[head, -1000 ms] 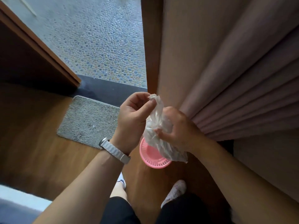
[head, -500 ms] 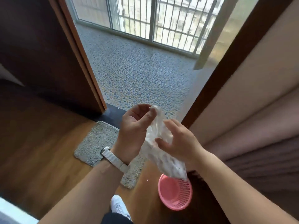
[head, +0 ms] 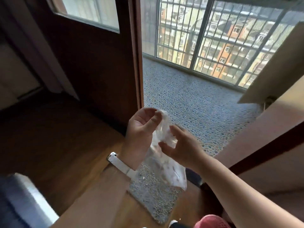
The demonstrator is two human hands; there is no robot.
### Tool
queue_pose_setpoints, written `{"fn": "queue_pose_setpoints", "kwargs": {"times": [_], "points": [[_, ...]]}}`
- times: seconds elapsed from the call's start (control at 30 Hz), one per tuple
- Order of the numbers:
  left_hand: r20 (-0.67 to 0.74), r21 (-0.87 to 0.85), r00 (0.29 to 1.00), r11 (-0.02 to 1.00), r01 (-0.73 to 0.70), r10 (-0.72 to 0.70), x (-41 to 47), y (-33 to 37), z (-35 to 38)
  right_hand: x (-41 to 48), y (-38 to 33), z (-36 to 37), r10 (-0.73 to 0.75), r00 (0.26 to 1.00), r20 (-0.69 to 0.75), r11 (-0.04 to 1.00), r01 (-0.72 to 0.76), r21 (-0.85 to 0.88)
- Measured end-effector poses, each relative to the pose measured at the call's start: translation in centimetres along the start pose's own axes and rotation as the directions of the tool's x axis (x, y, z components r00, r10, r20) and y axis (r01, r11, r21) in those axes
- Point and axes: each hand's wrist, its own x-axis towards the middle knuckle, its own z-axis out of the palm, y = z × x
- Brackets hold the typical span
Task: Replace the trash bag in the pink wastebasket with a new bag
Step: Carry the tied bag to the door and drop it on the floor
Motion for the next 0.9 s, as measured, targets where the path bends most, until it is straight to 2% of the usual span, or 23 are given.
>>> {"fn": "queue_pose_setpoints", "kwargs": {"times": [0.2,0.4,0.53,0.77,0.9], "points": [[-0.124,0.072,0.991,0.997,-0.042,0.05,3.1,2.4,-3.8,6.3,-1.7,3.4,-0.13,0.99,0.055,0.989,0.126,0.073],[-0.234,0.168,0.968,0.985,-0.051,0.09,10.6,2.9,-6.8,15.8,-0.5,6.6,-0.26,0.961,0.09,0.952,0.24,0.192],[-0.306,0.212,0.946,0.976,-0.039,0.105,16.8,3.3,-7.9,23.3,0.7,7.3,-0.359,0.923,0.141,0.927,0.335,0.167],[-0.453,0.267,0.872,0.961,-0.066,0.186,24.7,4.6,-9.8,34.4,1.0,8.5,-0.562,0.795,0.227,0.827,0.537,0.169],[-0.538,0.287,0.811,0.955,-0.079,0.229,26.6,6.2,-12.7,38.7,-1.1,10.8,-0.629,0.72,0.293,0.777,0.596,0.202]]}}
